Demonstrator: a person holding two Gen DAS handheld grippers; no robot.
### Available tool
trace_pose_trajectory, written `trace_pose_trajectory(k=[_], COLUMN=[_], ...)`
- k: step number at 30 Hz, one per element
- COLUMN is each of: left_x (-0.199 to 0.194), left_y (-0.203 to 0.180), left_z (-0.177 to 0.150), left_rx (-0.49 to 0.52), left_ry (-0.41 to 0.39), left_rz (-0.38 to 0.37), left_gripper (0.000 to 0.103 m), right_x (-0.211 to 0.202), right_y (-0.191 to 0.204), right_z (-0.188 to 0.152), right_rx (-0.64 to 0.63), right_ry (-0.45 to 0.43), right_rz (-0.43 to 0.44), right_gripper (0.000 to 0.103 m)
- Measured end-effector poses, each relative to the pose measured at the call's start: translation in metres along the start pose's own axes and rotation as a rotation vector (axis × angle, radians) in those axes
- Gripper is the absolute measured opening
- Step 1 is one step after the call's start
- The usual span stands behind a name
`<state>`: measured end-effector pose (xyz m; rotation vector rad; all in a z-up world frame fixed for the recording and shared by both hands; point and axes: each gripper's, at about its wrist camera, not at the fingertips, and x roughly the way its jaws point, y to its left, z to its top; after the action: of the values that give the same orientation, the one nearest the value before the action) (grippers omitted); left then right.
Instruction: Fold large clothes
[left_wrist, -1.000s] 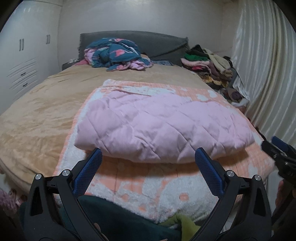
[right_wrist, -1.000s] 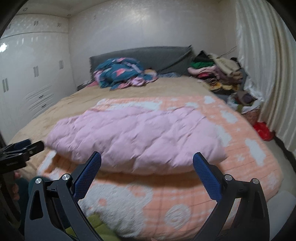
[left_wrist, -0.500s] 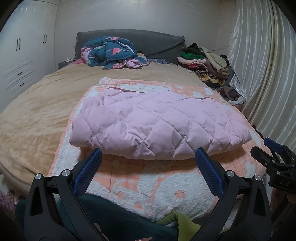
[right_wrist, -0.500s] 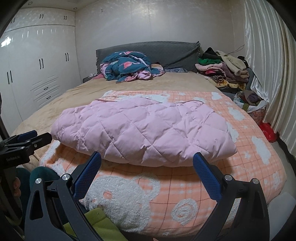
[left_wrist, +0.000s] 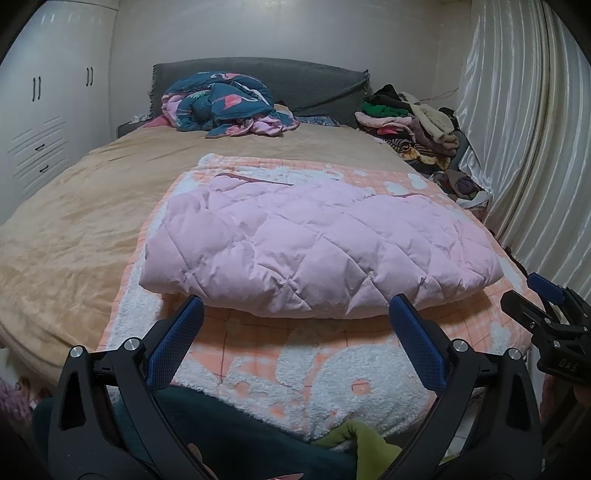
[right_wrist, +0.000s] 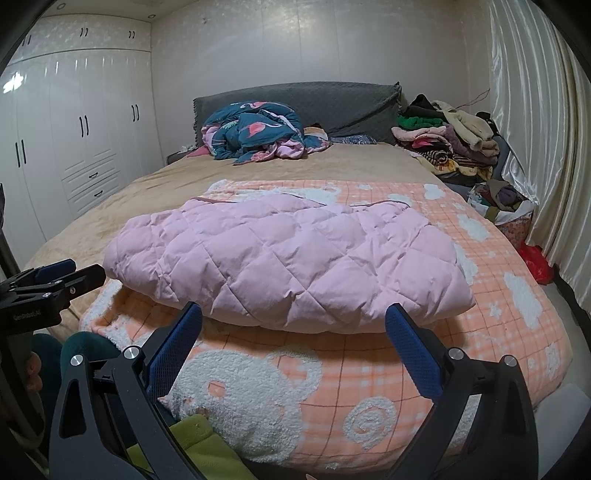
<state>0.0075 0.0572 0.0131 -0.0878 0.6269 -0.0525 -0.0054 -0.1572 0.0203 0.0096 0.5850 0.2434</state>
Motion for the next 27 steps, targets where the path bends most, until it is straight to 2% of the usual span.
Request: trace_pose_trajectory(k=[27], left_x=[-0.0002], left_y=[0.0047], left_z=[0.0001], left_rx=[0.000], left_ry=[-0.007], left_rz=[0.014], left_gripper=[0.094], right_x=[0.0004], right_y=[0.0023], right_z=[0.0002], right_rx=[-0.004], right_ry=[0.003], right_rz=[-0.001], right_gripper=[0.099])
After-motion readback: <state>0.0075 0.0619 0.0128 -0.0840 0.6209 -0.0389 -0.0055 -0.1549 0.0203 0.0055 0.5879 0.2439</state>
